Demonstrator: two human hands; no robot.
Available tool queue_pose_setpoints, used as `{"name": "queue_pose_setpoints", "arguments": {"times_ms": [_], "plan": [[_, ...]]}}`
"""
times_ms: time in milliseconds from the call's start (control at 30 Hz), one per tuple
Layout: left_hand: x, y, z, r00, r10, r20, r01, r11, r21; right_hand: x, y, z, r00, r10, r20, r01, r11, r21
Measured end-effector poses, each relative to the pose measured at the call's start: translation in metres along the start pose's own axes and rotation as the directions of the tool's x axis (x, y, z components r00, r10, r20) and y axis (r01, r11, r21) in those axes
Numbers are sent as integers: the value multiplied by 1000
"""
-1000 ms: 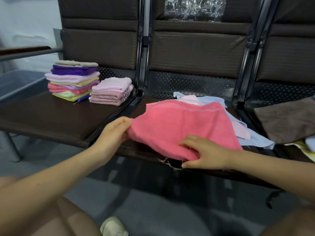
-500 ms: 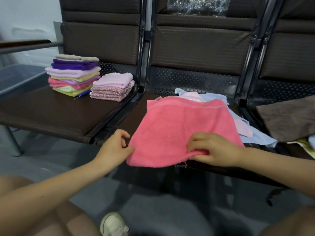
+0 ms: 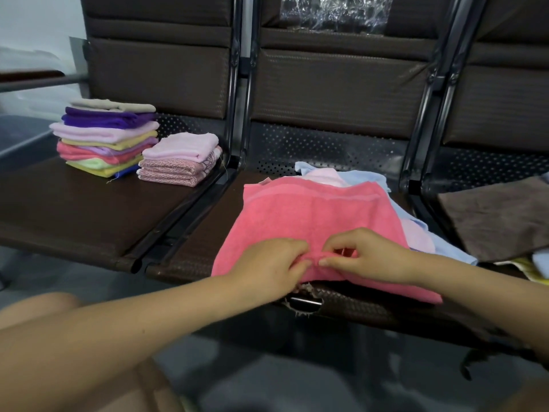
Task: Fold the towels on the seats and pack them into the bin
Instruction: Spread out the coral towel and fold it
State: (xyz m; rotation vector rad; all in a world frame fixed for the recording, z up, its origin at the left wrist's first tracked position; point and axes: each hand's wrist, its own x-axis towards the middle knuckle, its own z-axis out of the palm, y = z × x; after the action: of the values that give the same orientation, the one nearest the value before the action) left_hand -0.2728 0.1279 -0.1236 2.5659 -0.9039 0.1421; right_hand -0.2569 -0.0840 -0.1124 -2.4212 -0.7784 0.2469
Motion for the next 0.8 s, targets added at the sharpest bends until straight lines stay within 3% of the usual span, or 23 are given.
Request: {"name": "queue_pose_setpoints", "arguments": {"times_ms": [167,267,367,467,600,667,800], "plan": [[30,-22,-18,993,-25,-111,17,997,-71,-8,21,-34,992,129,8,-126,976,-176],[49,-42,-27,992,-7,-125,9,1000,14,-20,44,-65,968,247,-33,-249,952,-180],[64,-64,-36,1000,4,-13,-3,997,74,-36,64,-83,926,346,-154,-345,938,36],[68,-85,-43,984,-21,175,14,999,40,-50,75,-89,872,431,-232,-345,877,335],[59,-102,-54,911,-203,358,261,958,-121,-59,88,-87,859,461,-225,-280,789,546],[50,-110,-59,905,-223,361,339,892,-298,-58,93,-86,851,468,-239,-231,741,630],[33,-121,-55,914,-336,228,404,712,-574,-57,89,-83,830,509,-228,-200,653,731]]}}
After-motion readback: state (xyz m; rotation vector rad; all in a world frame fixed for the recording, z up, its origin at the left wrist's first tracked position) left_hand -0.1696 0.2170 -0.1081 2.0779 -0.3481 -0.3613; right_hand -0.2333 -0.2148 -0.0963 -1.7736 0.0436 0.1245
